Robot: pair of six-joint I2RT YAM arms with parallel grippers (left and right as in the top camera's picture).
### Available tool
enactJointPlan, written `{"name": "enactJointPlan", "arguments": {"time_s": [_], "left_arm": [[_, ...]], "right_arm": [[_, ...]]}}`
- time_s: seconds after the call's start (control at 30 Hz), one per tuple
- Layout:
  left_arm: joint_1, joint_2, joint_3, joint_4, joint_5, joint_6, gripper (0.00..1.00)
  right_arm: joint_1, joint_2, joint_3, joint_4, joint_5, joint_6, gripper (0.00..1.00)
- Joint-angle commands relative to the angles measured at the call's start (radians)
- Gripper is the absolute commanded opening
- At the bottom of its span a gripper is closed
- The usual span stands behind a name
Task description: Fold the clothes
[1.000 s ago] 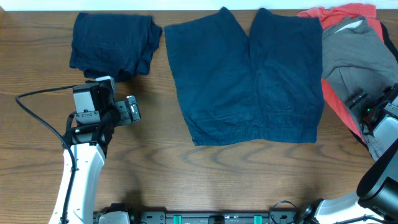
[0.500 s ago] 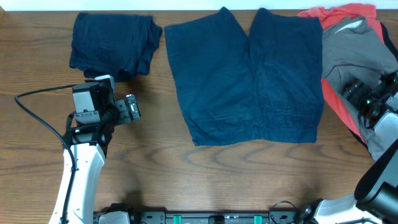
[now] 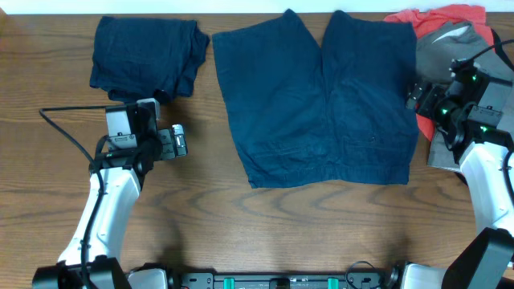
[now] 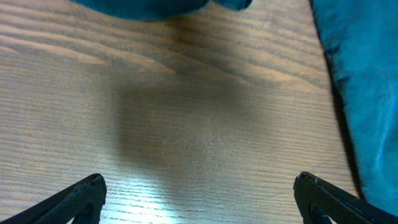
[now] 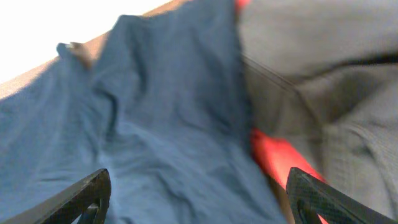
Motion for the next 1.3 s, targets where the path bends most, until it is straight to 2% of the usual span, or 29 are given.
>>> {"name": "enactJointPlan", "arguments": {"time_s": [0.0, 0.13, 0.33, 0.53, 0.7, 1.0, 1.27], "left_arm": [[-0.002, 0.012, 0.019, 0.009, 0.01, 0.013, 0.98], [-0.002, 0.012, 0.019, 0.032, 0.024, 0.013, 0.98], [-0.012, 0.014, 0.019, 0.058, 0.111, 0.041, 0.98], [-0.103, 0.088, 0.02, 0.145, 0.113, 0.1, 0.98], [-0.168, 0.235, 0.061, 0.277, 0.117, 0.095, 0.98], [-0.254, 0.497, 0.322, 0.235, 0.124, 0.095, 0.98], [-0.279, 0.556, 0.354, 0.235, 0.125, 0.068, 0.98]], "right_arm": [[-0.013, 0.006, 0.003, -0.024, 0.025, -0.013, 0.88], [0.023, 0.006, 0.003, -0.088, -0.073, -0.047, 0.87], [0.177, 0.036, 0.002, -0.196, -0.028, -0.065, 0.89], [0.27, 0.053, 0.002, -0.197, -0.011, -0.064, 0.89], [0.289, 0.052, 0.002, -0.202, -0.011, -0.065, 0.89], [0.29, 0.052, 0.002, -0.233, -0.011, -0.065, 0.88], [0.29, 0.052, 0.002, -0.231, -0.011, -0.065, 0.87]]}}
